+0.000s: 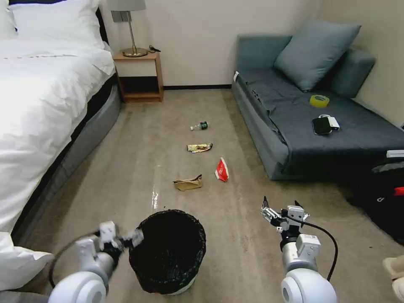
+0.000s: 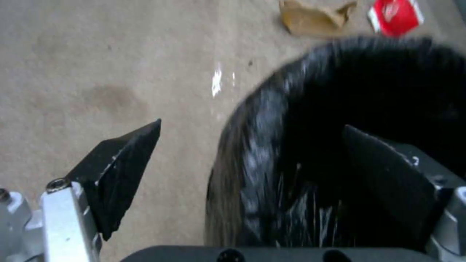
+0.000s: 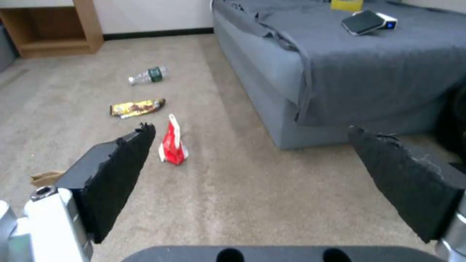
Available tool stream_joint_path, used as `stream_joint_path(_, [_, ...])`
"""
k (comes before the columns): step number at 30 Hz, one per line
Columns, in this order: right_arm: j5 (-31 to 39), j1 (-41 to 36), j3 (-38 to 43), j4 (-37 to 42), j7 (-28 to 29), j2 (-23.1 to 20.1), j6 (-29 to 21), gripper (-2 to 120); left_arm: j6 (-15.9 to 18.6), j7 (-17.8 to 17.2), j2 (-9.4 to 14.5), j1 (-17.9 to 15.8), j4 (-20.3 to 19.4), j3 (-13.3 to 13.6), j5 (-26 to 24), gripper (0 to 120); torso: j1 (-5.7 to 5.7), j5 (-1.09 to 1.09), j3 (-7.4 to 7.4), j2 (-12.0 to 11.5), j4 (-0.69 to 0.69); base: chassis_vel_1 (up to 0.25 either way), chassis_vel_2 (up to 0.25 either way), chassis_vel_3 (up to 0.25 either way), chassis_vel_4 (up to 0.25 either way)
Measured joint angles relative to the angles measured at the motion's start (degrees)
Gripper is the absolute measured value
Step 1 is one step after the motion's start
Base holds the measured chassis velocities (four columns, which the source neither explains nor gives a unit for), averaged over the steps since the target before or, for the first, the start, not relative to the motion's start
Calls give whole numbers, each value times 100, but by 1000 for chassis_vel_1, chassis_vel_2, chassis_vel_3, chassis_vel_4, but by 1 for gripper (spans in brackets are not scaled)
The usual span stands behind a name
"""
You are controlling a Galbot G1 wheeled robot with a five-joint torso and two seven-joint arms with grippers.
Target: Pick up the trash bin, then pick up the garbage on the floor and place it into the trash bin.
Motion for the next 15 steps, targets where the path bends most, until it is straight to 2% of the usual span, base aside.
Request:
stream_joint_path(1, [2,6,4,-16,0,-7,14,100,5,0,21,-5,24,32,-10,100,0,-6,0,0,0,0,0,0,0])
stream_joint_path(9, [7,15,4,-93,-1,-18,81,100,15,-33,84,-113,185,95,-62,100,0,-2,0,0,0,0,0,0,0])
stream_joint_path(15, [10,20,18,-105,0,-33,100,100,14,-58,126,-173,311,120,-165,88,0,-3,0,0,0,0,0,0,0])
